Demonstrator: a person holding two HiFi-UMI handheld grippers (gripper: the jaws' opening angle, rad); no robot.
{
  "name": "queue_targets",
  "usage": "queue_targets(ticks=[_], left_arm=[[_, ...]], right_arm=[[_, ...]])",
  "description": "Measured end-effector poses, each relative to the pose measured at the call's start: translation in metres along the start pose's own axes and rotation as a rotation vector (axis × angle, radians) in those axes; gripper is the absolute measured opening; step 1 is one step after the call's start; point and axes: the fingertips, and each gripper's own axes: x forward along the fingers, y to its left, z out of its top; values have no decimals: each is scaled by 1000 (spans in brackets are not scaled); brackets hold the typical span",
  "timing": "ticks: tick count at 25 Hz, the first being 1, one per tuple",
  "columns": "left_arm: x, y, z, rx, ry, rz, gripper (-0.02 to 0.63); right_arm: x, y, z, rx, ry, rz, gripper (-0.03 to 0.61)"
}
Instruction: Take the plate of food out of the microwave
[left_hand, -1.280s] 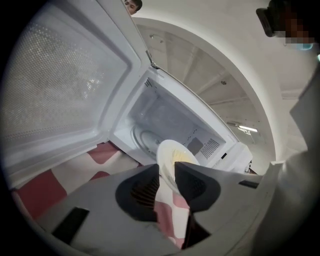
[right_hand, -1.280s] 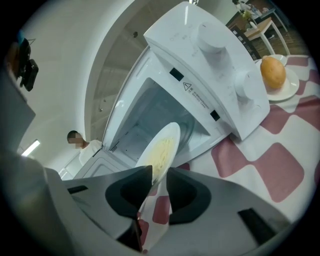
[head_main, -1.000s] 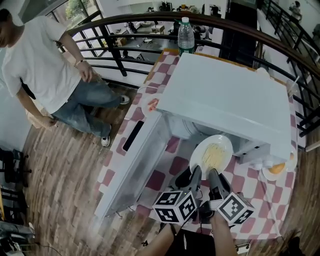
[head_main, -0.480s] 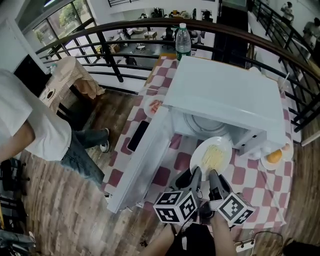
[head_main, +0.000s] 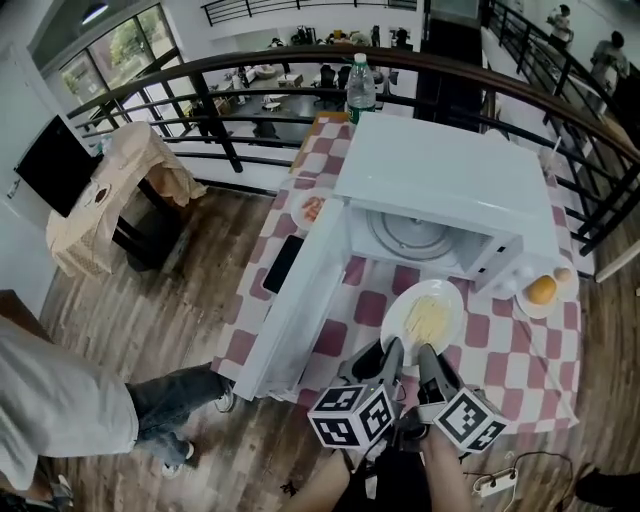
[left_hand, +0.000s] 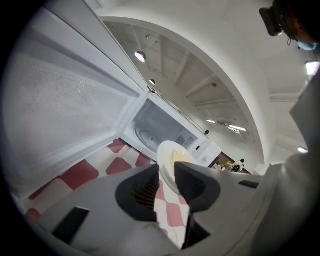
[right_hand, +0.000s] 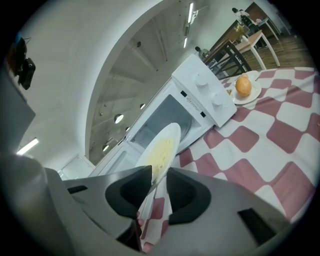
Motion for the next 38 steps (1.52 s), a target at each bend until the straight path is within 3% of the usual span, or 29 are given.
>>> queue_targets(ticks=[16,38], left_arm=[[-39,-12,-23,-1,24,-42,114],[-41,-15,-27,-10,38,-55,114]], right_arm=[[-44,4,-24,12,-41,-39,97],[-51,1,-24,26,-49,-50,95]])
